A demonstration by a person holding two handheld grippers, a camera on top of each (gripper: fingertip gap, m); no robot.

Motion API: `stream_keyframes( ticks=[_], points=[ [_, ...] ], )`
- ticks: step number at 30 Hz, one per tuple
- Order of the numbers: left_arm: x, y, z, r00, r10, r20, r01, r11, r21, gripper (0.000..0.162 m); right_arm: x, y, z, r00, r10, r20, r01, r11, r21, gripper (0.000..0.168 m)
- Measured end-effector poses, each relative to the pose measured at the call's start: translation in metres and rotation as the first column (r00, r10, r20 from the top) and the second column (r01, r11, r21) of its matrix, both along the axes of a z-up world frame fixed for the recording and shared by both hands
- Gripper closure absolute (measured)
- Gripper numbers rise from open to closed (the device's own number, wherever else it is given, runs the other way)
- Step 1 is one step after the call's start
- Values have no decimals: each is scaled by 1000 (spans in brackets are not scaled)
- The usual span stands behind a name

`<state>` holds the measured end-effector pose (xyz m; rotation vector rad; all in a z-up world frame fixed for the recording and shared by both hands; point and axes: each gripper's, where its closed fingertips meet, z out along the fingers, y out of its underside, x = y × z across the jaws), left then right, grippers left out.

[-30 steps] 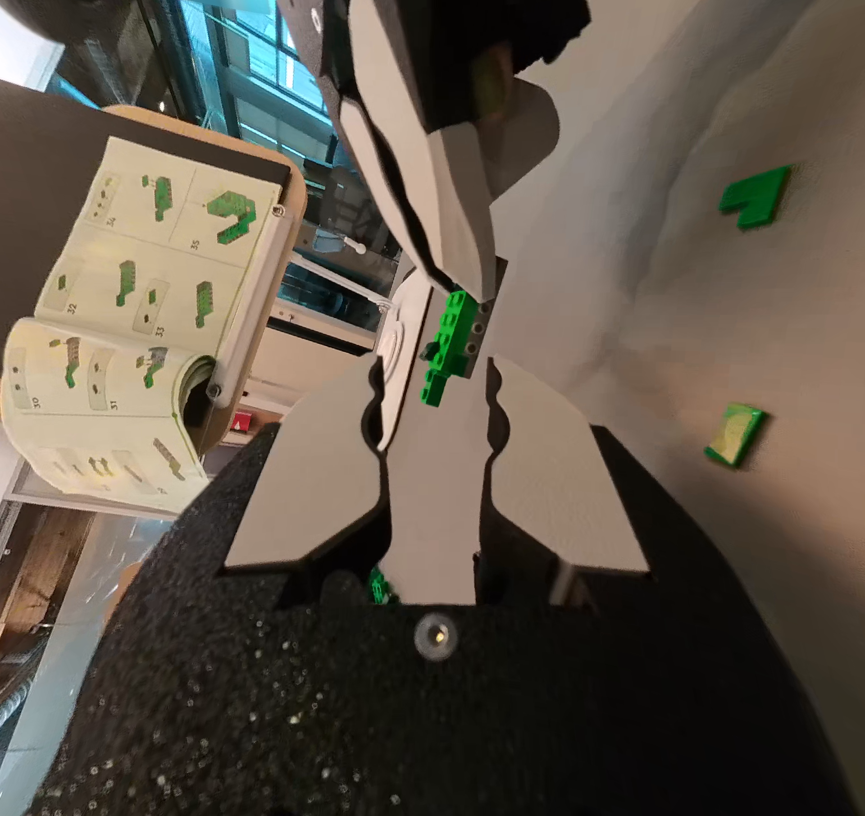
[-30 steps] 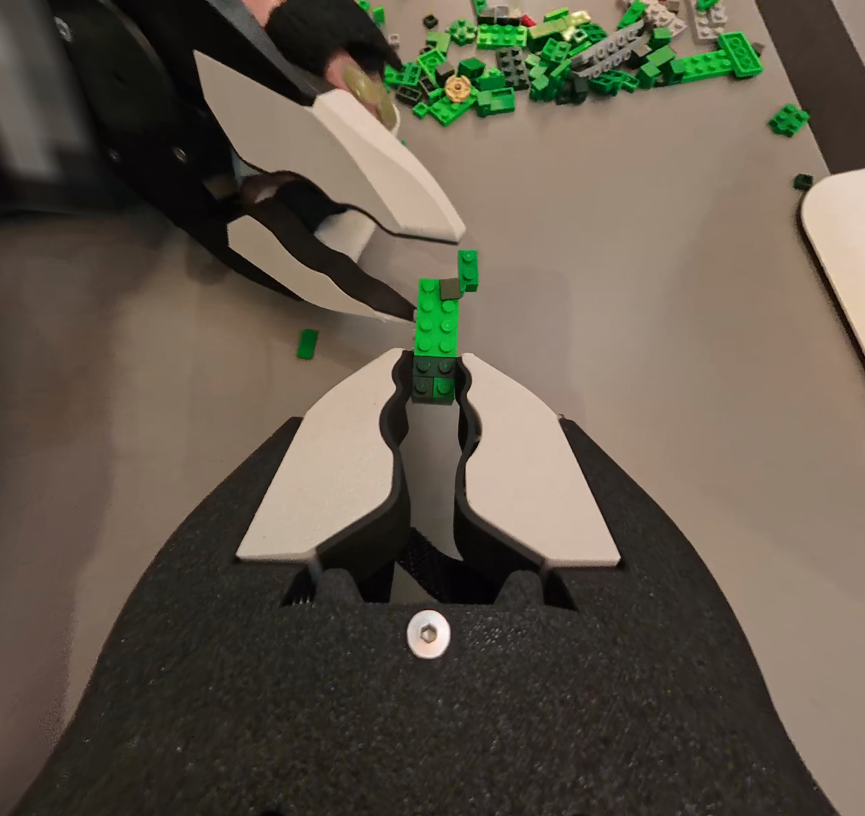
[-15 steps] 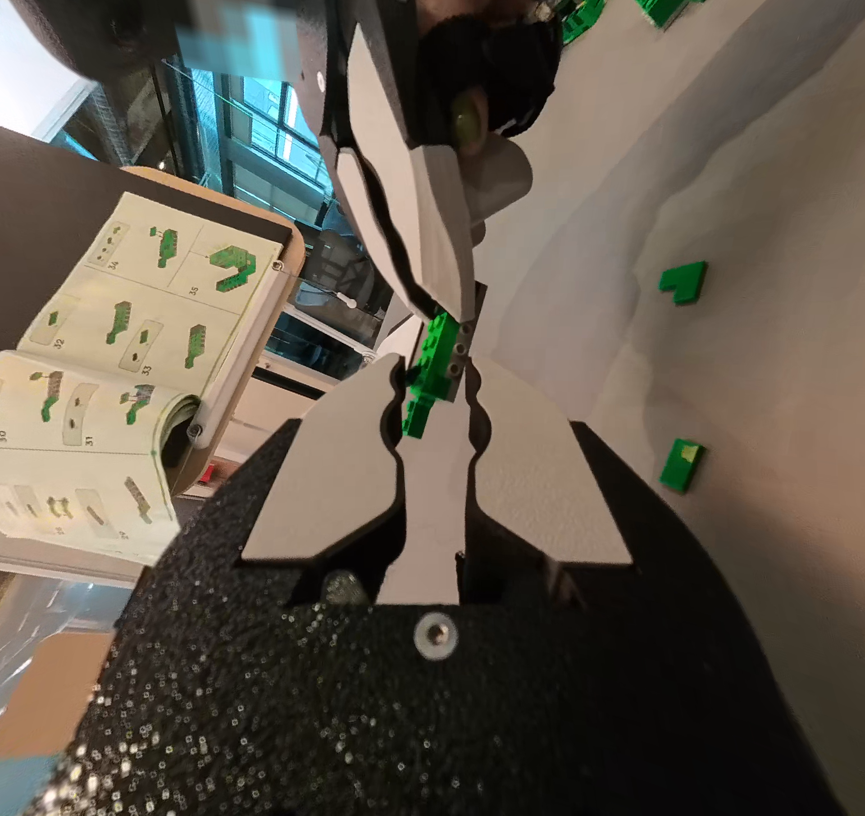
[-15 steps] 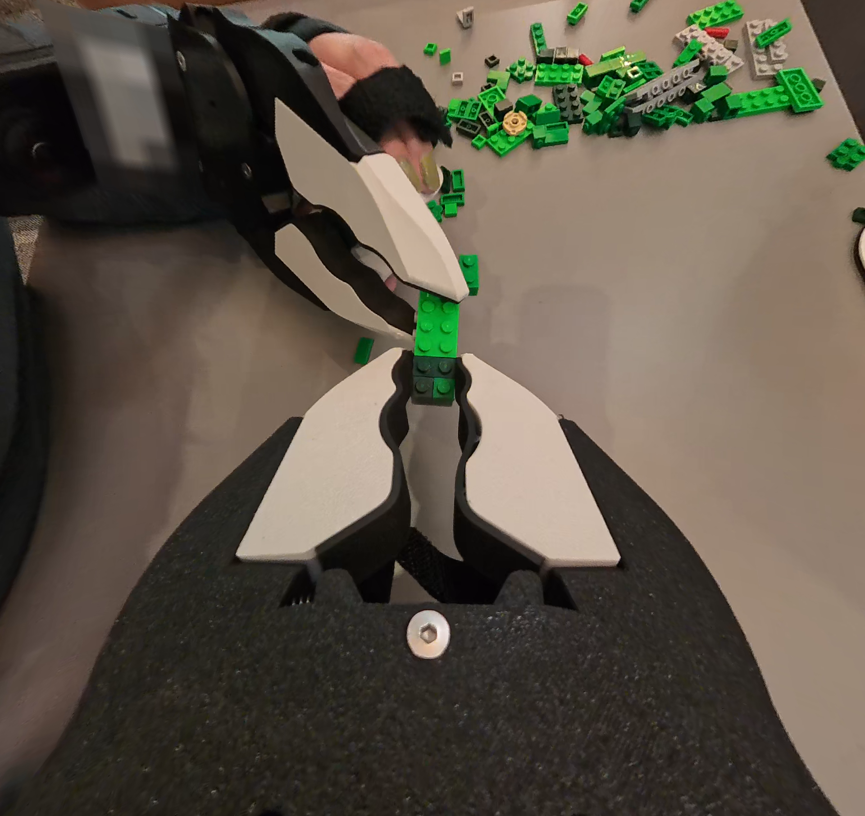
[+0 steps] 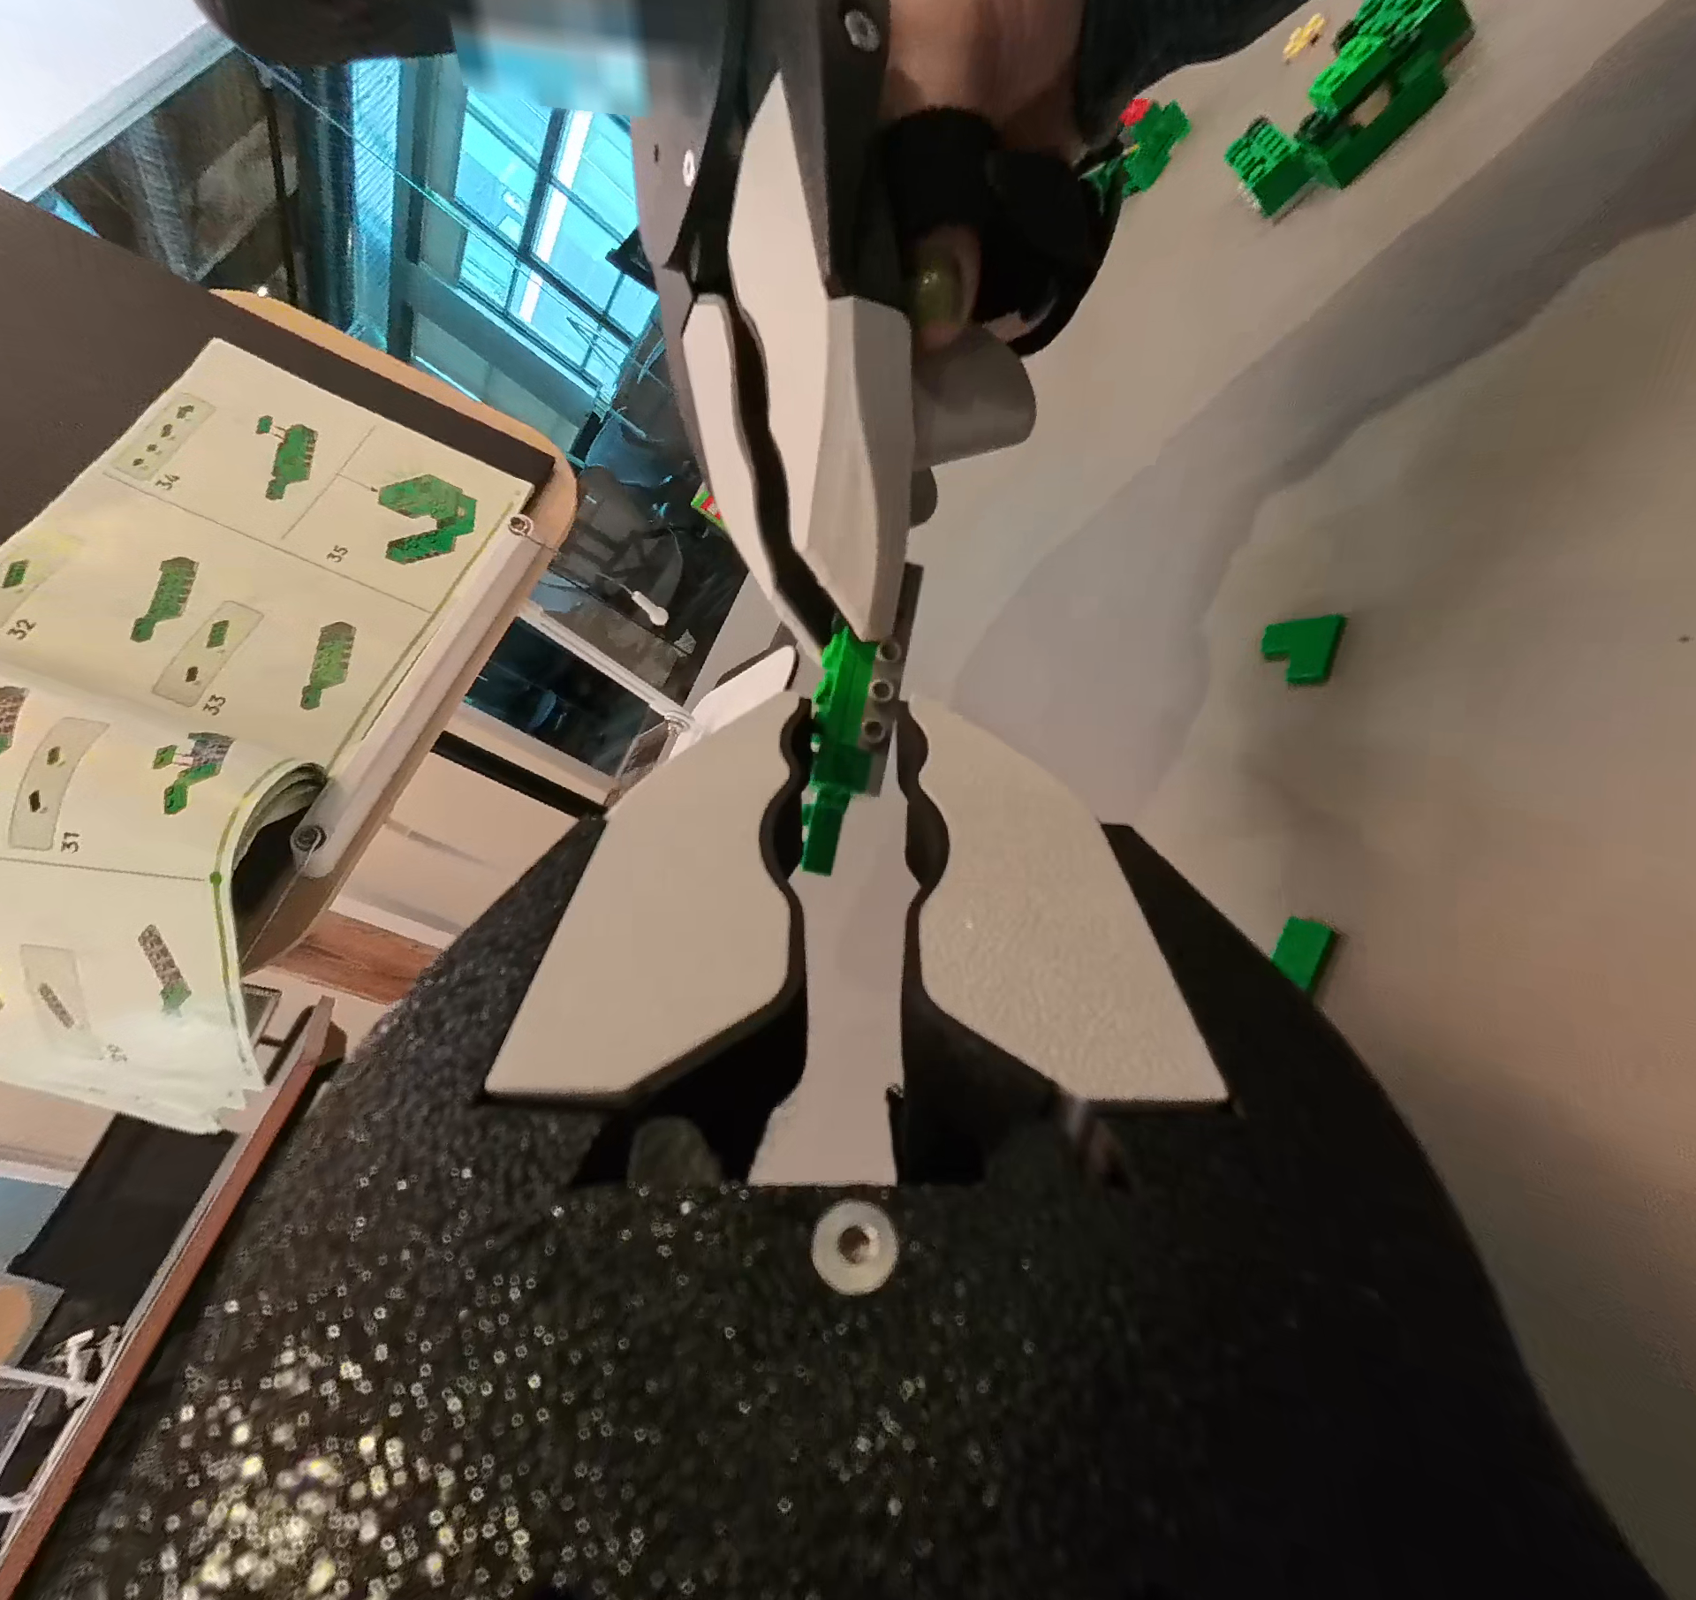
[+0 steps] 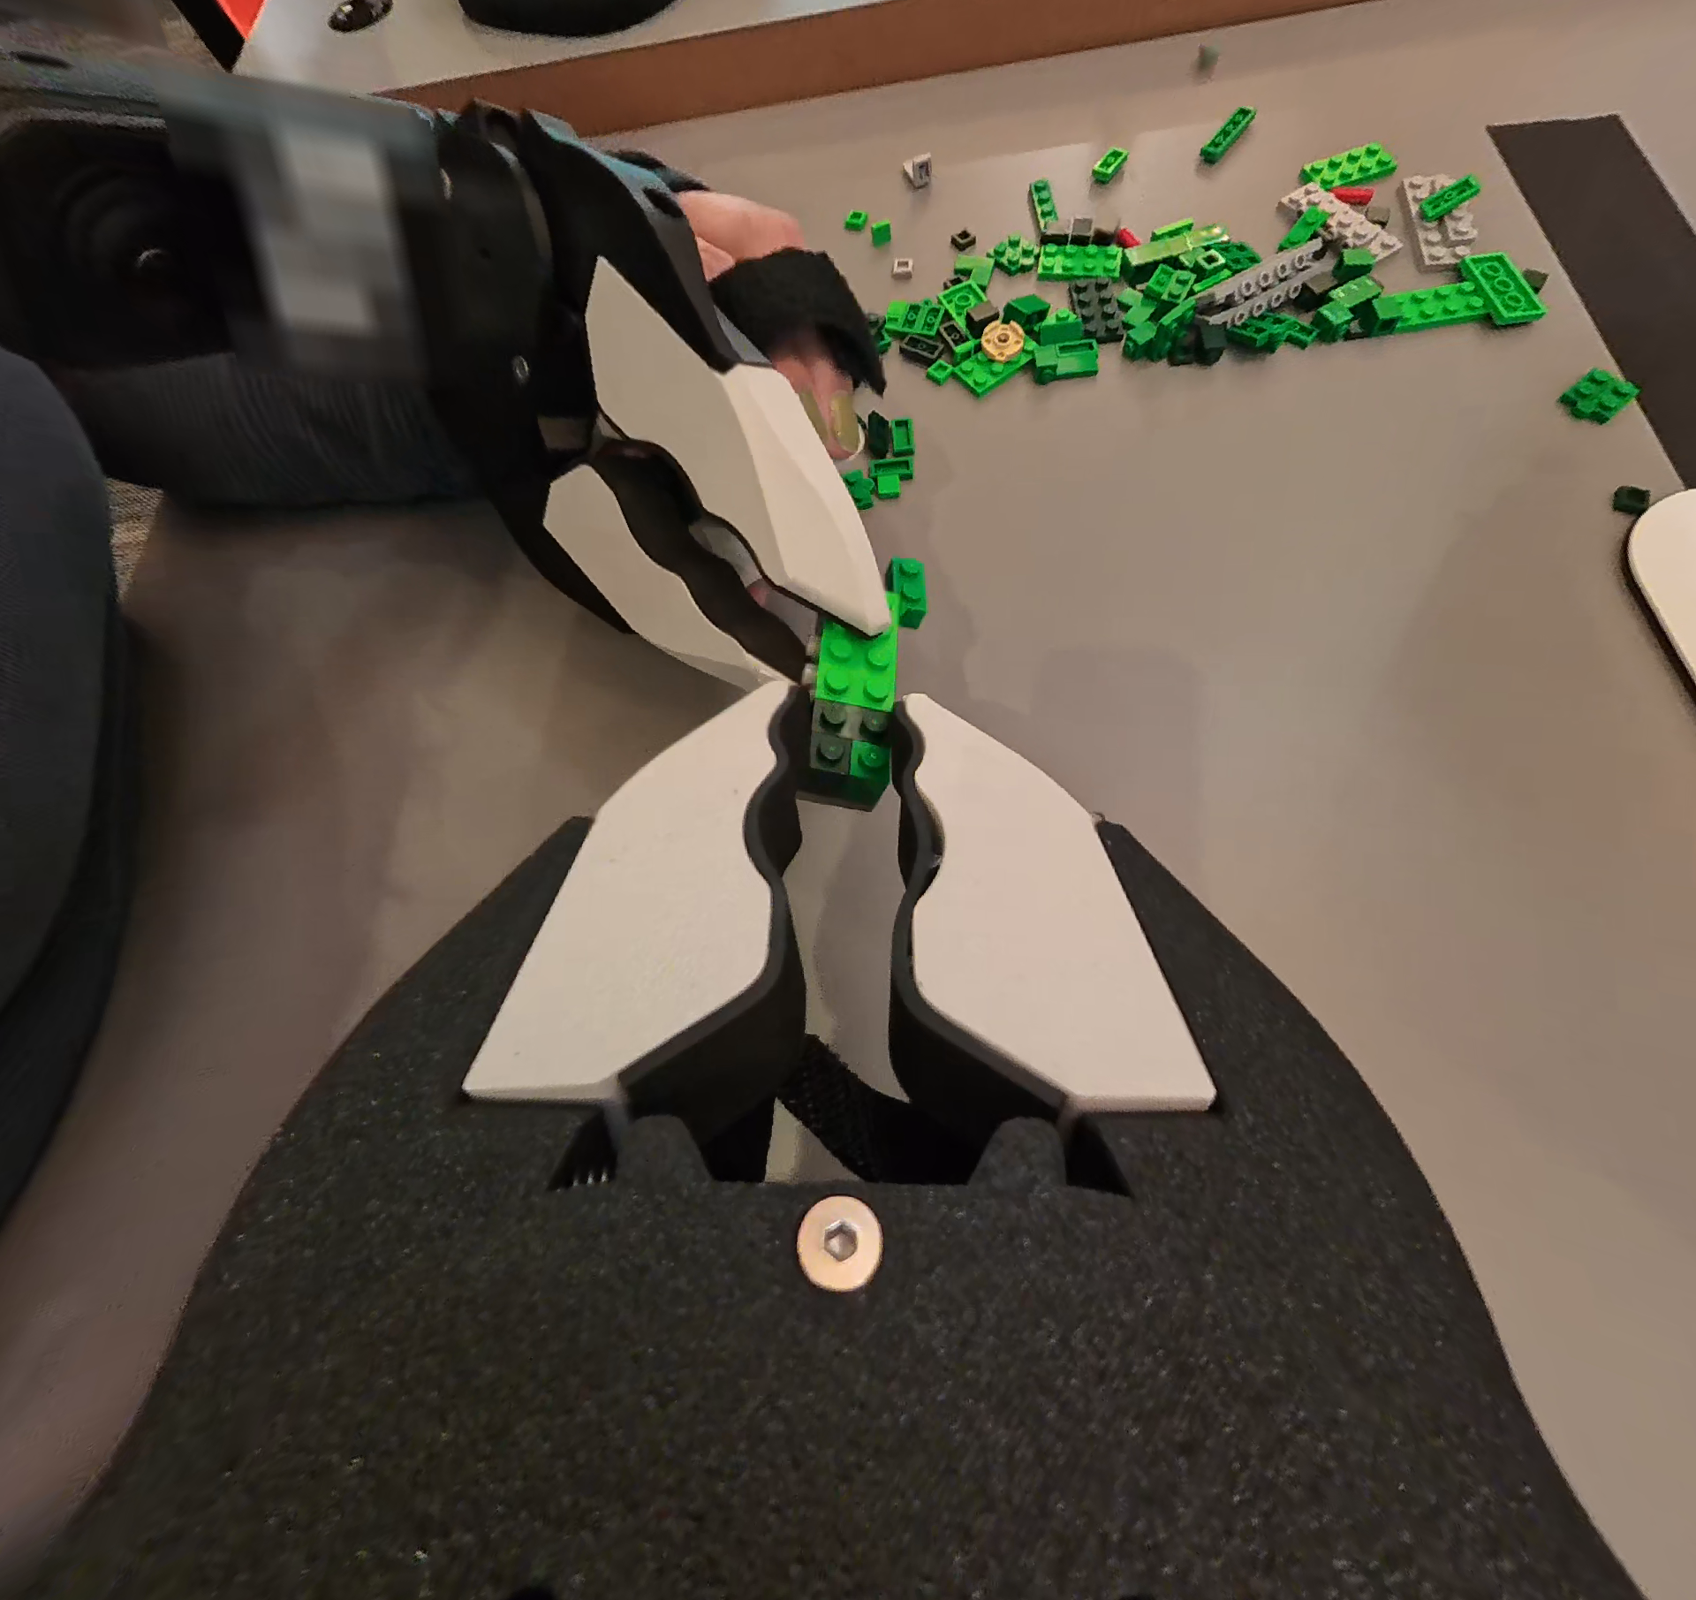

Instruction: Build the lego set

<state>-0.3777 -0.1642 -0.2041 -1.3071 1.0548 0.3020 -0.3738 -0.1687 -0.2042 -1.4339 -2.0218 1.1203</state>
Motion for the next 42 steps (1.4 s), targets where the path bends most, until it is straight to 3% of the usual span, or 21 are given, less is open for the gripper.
stream_keyframes(
  ticks=[1,8,18,22,26,29,33,36,42],
  points=[
    [0,1,-2,1000,5,-6,-5,1000,2,145,0,1,-2,1000,-3,2,3,1000,9,152],
    [-8,9,-5,996,84,-3,-84,996,12,125,-6,22,-21,997,-72,-4,72,994,84,152],
    [-23,10,3,989,132,66,-134,991,28,122,-14,35,-65,995,-87,41,75,967,245,152],
    [-50,11,17,963,215,160,-226,973,52,123,-13,38,-77,996,-64,56,42,942,334,151],
    [-105,8,32,888,372,271,-406,911,79,125,-11,36,-78,998,-45,54,24,944,329,149],
    [-136,2,42,828,454,330,-509,855,103,128,-6,31,-79,996,-24,85,-2,956,294,131],
    [-177,-16,59,738,554,386,-651,736,188,133,-12,42,-51,996,-88,3,83,950,301,130],
    [-214,-37,71,657,597,460,-735,643,216,136,-55,51,-13,981,-137,-134,172,938,302,143],
    [-258,-64,79,540,620,569,-822,532,201,138,-199,56,8,987,-127,-95,149,951,271,160]
  ],
)
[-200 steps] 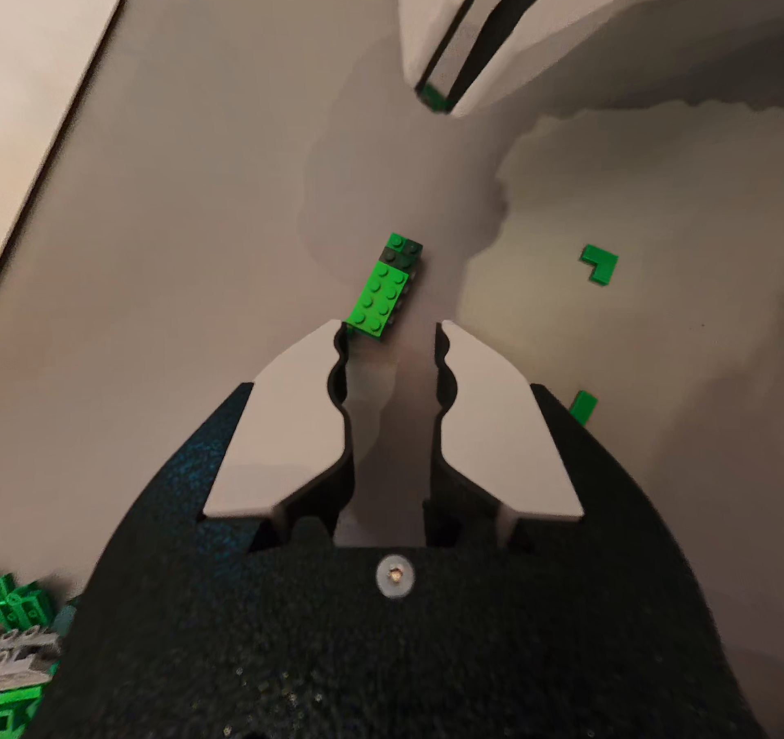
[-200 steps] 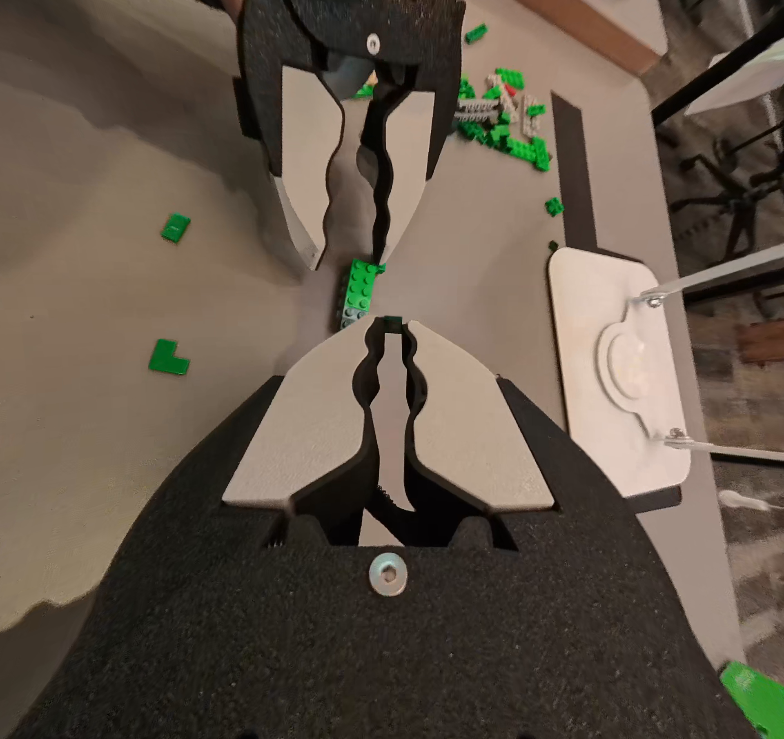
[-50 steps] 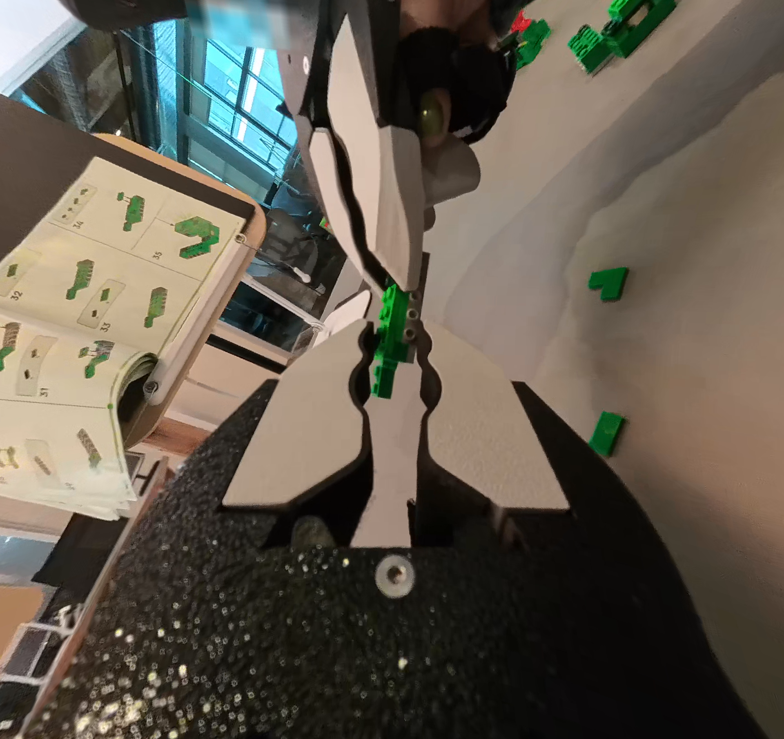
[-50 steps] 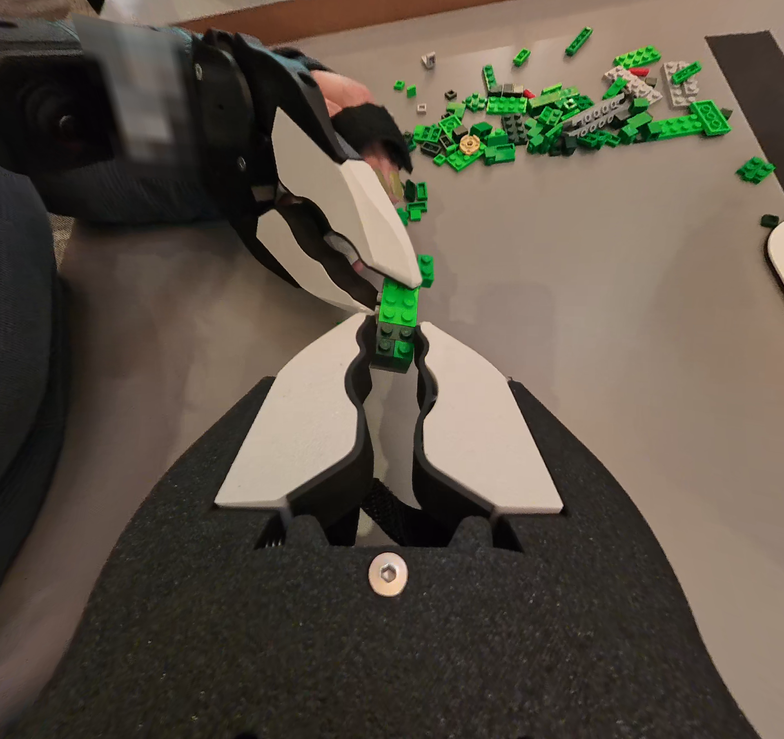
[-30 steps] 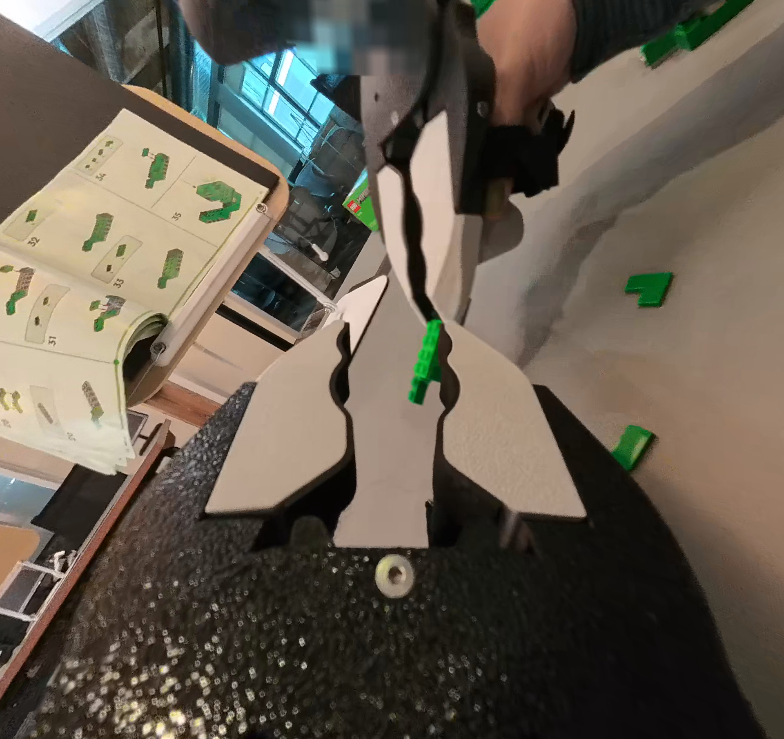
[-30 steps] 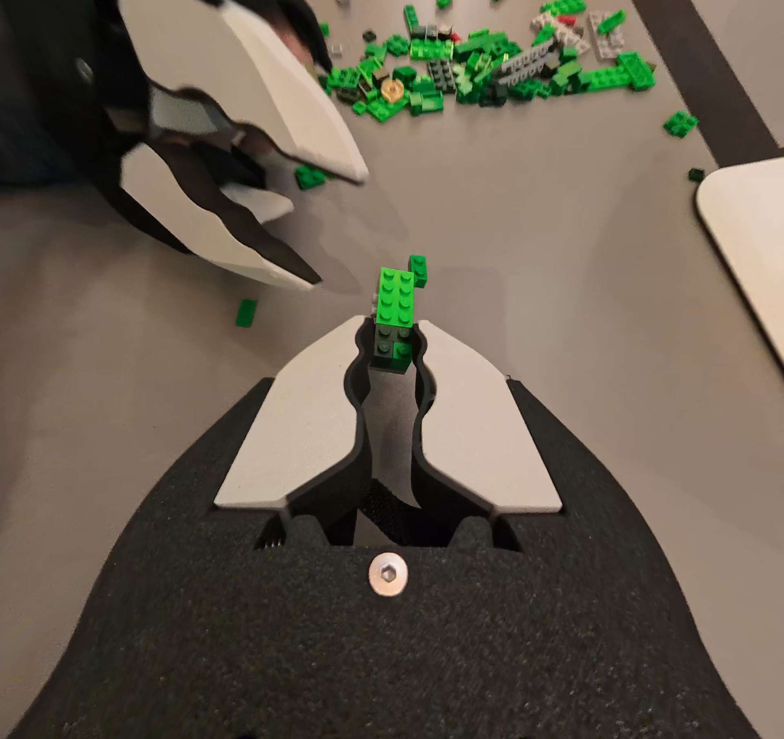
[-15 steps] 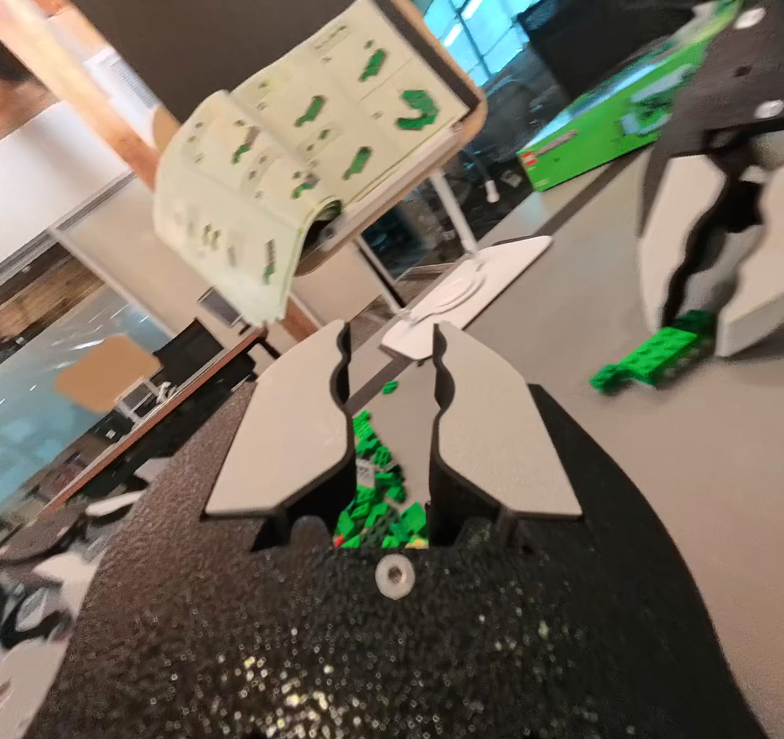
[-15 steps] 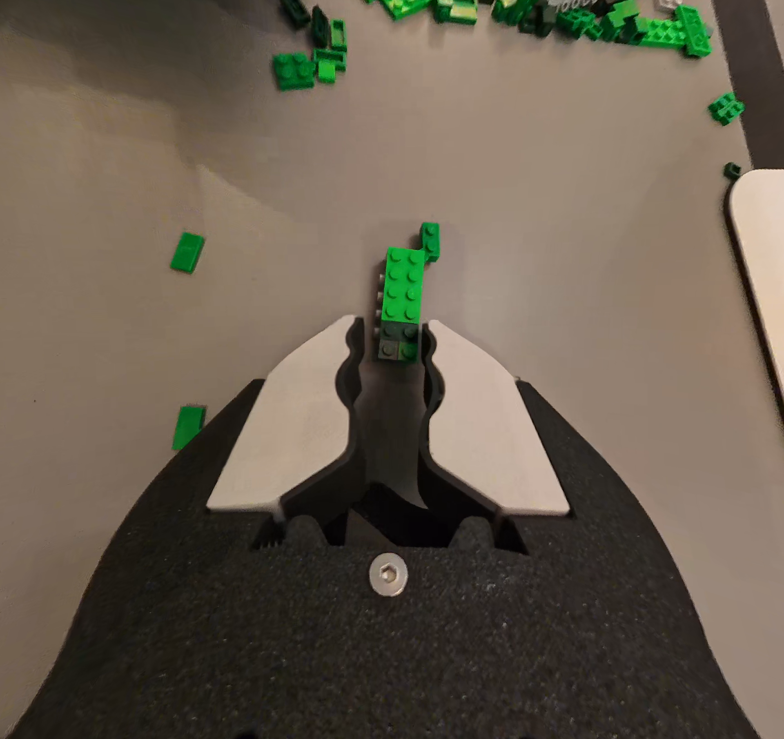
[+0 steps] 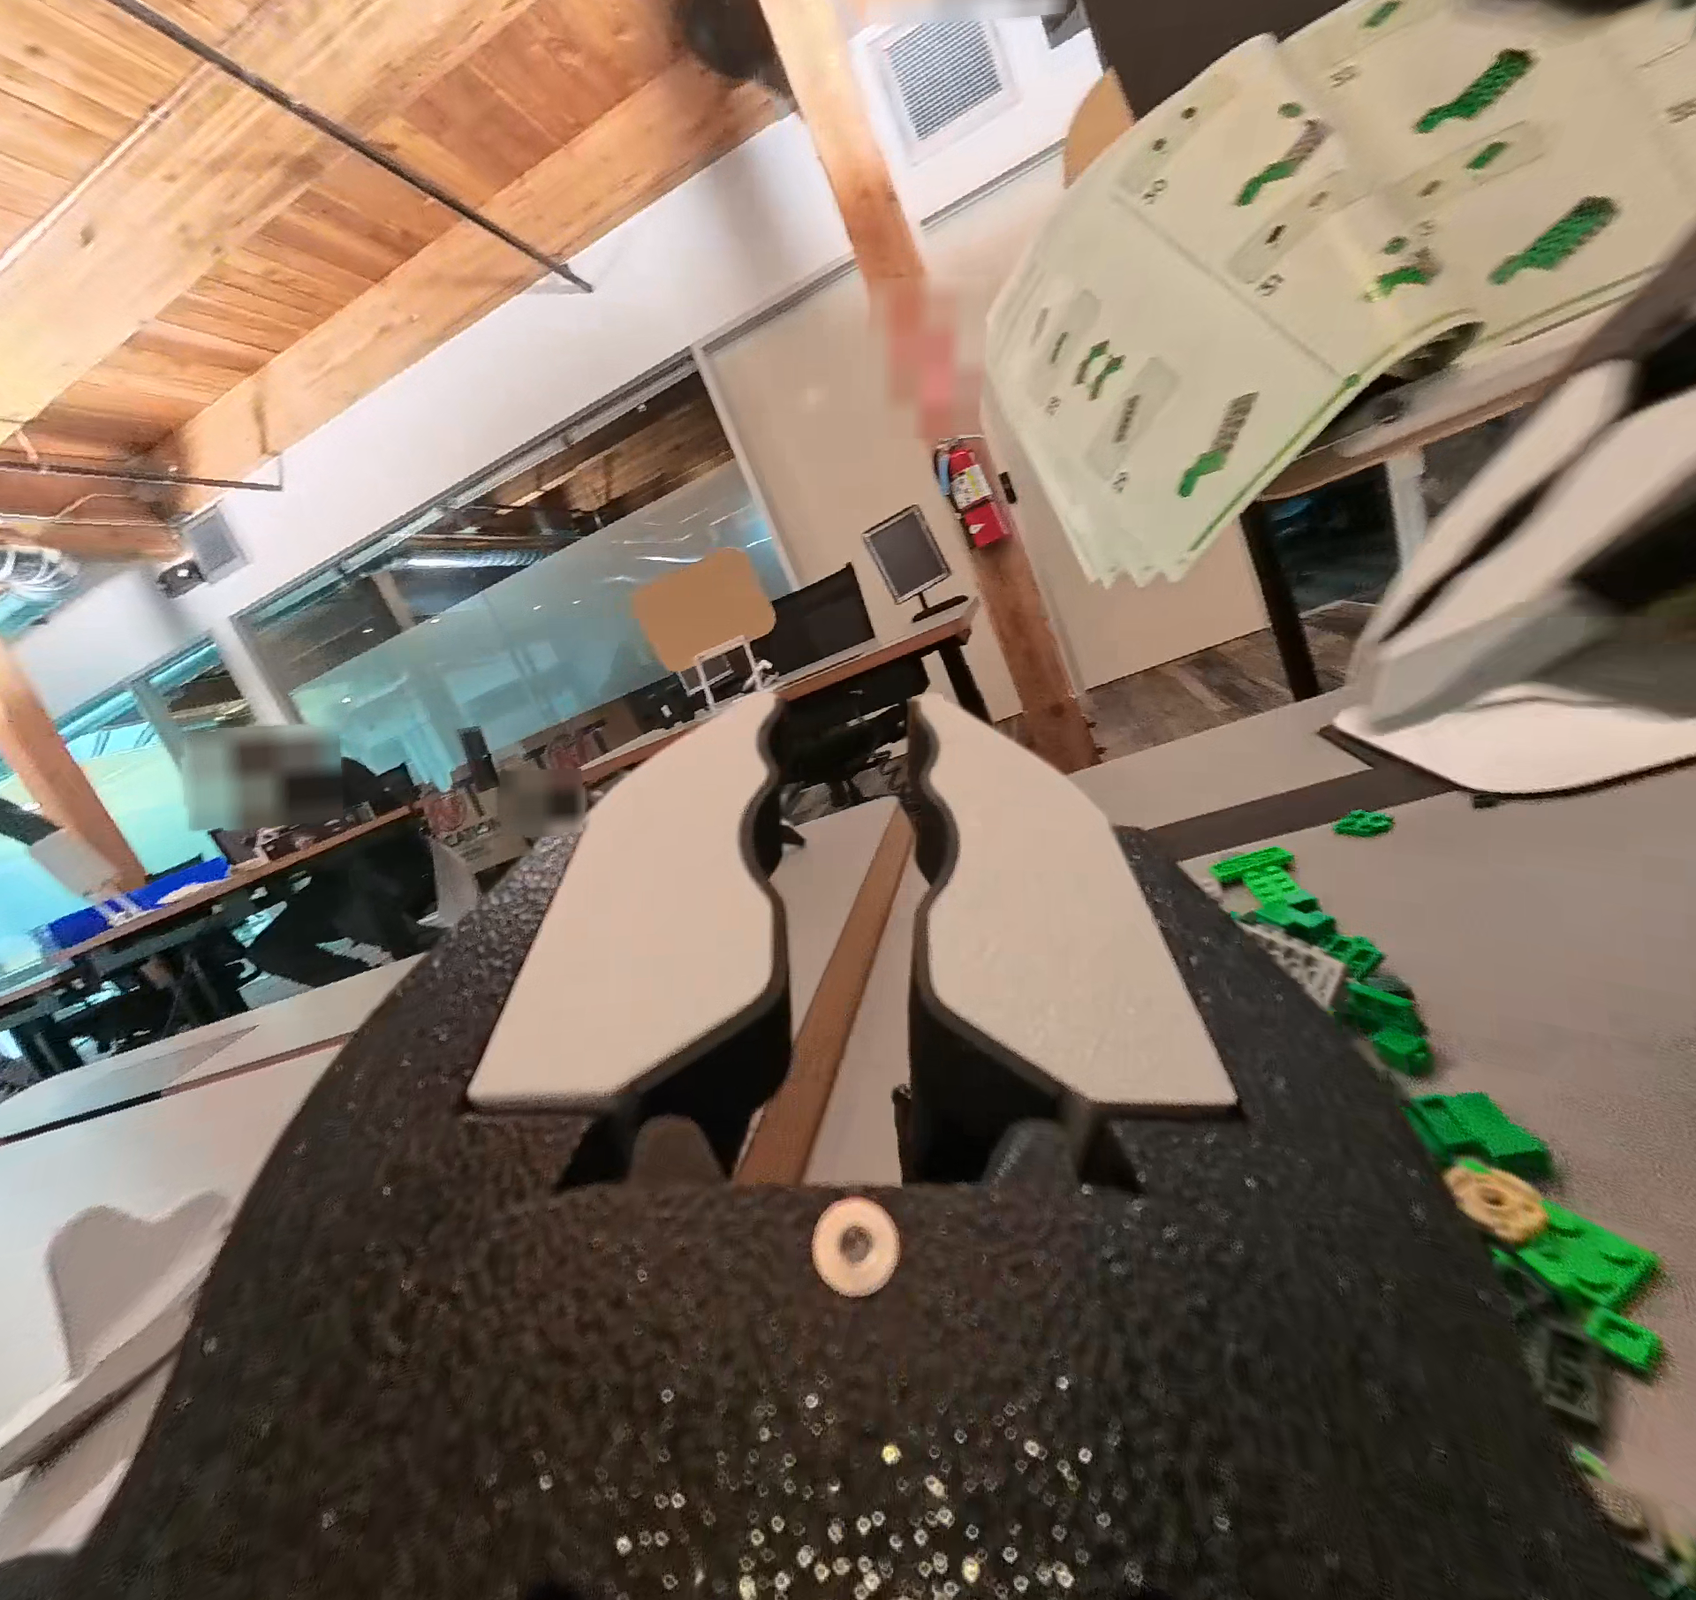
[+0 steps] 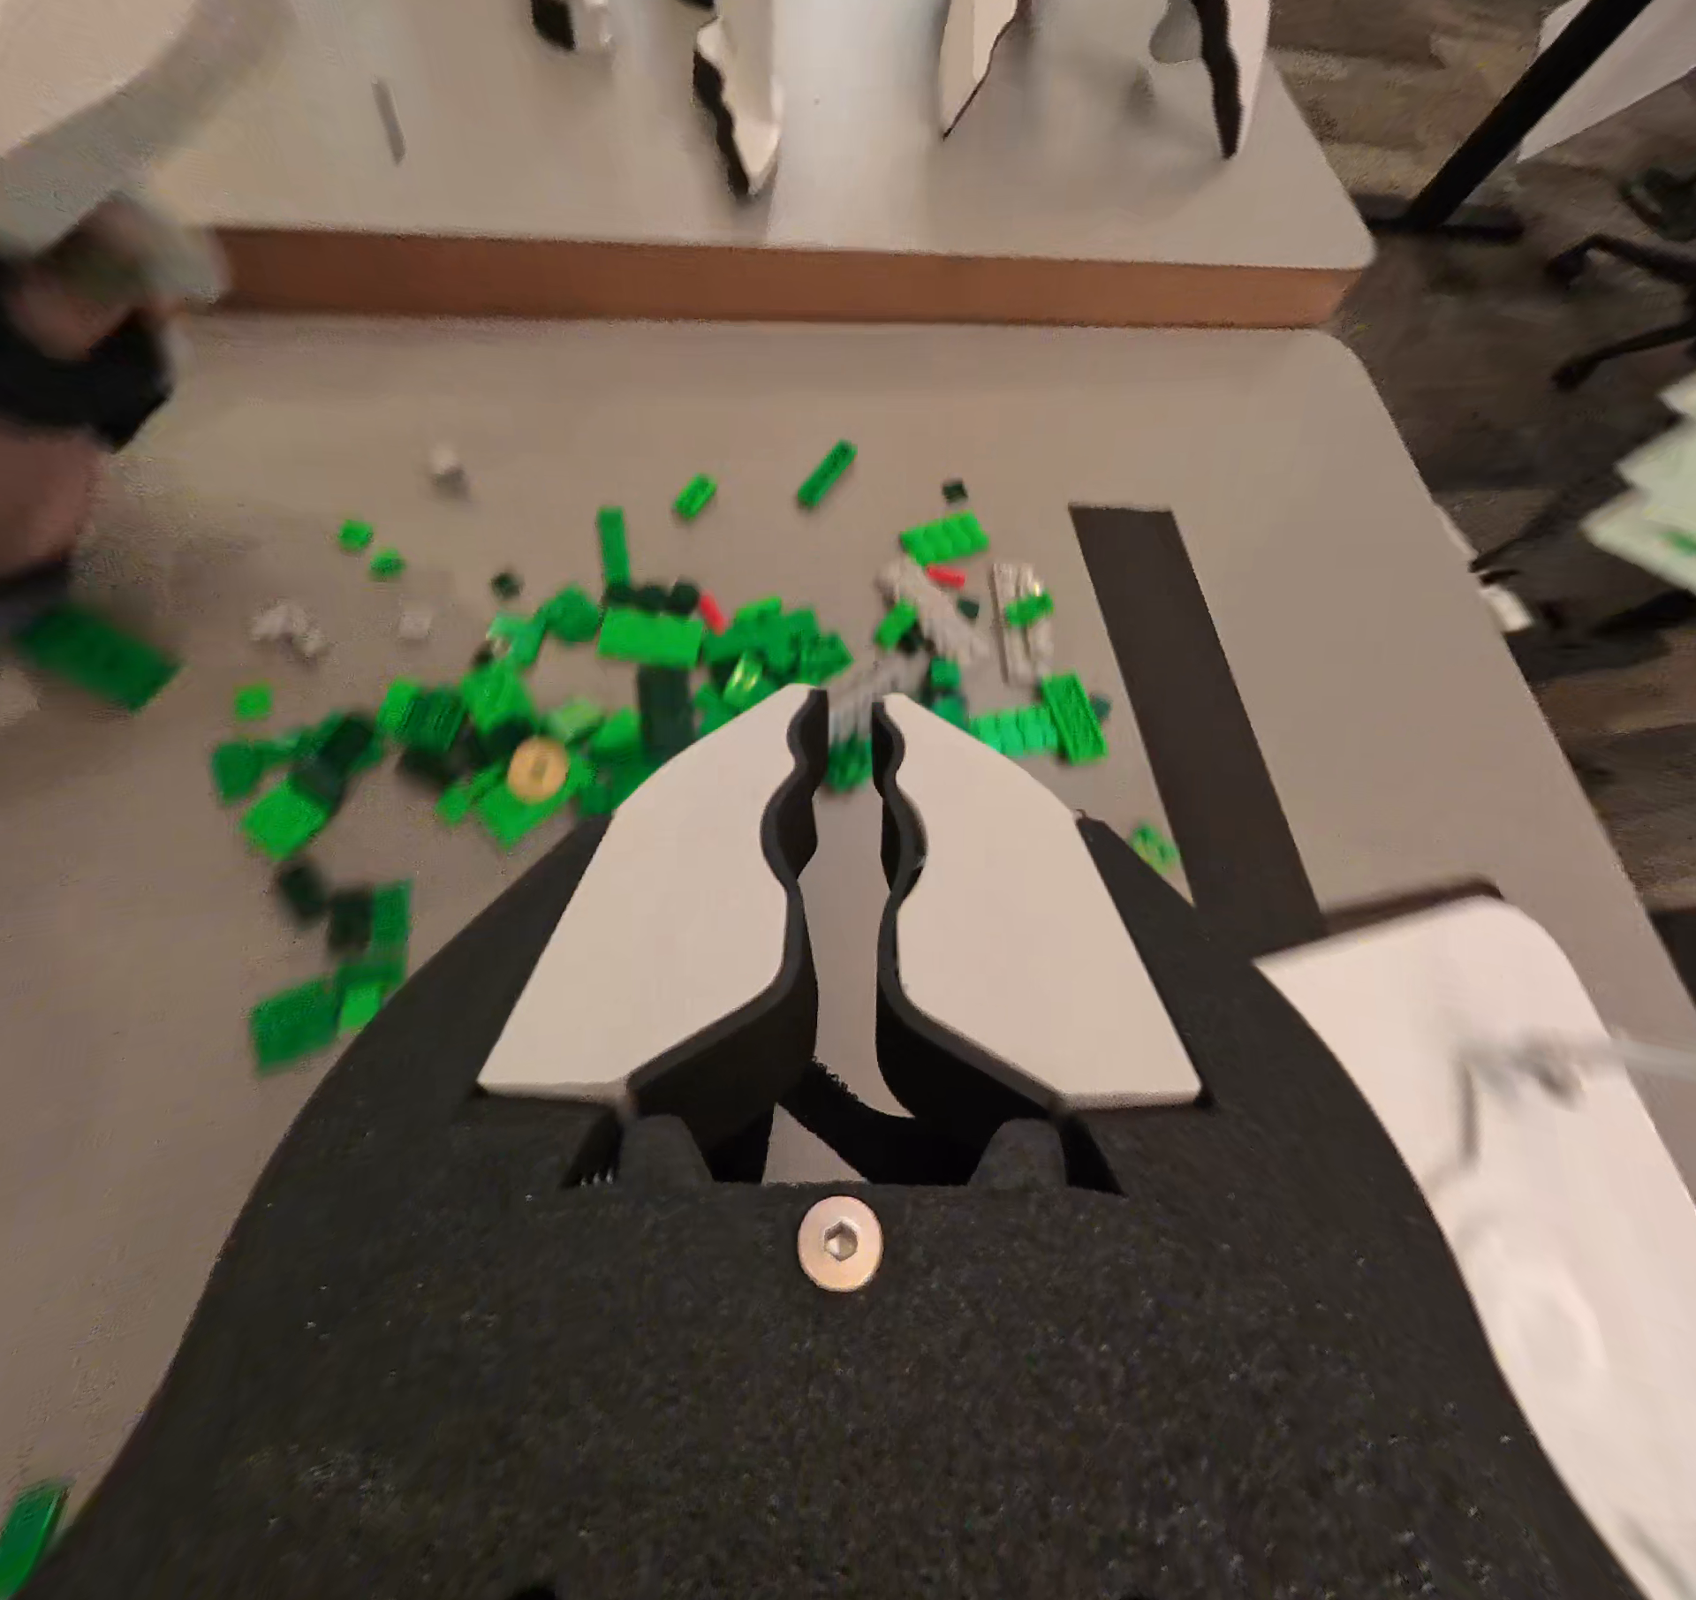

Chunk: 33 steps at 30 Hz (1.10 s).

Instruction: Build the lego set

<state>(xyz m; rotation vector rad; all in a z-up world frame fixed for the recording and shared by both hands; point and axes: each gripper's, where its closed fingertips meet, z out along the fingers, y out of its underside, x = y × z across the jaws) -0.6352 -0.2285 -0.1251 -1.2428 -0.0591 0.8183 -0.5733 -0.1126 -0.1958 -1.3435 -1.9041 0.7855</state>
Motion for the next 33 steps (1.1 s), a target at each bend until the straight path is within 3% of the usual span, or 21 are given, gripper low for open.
stream_keyframes(
  ticks=[2,5,10,21,26,33],
  points=[
    [-3,-4,2,1000,20,-10,-20,1000,4,139,-45,-4,-11,994,79,73,-77,997,-25,155],
    [-7,-6,3,999,33,-17,-33,999,3,140,-92,-1,-30,963,207,175,-220,974,59,154],
    [-17,-17,7,997,69,-19,-69,997,22,142,-120,8,-59,873,312,376,-371,924,96,149],
    [-24,-21,9,998,61,31,-62,997,52,144,-138,31,-86,793,256,553,-378,918,118,151],
    [-24,-20,8,998,55,33,-56,997,47,146,-139,27,-89,777,271,568,-369,927,62,151],
    [-24,-18,7,998,45,41,-47,998,43,148,-138,24,-88,799,271,537,-404,903,145,161]
  ],
)
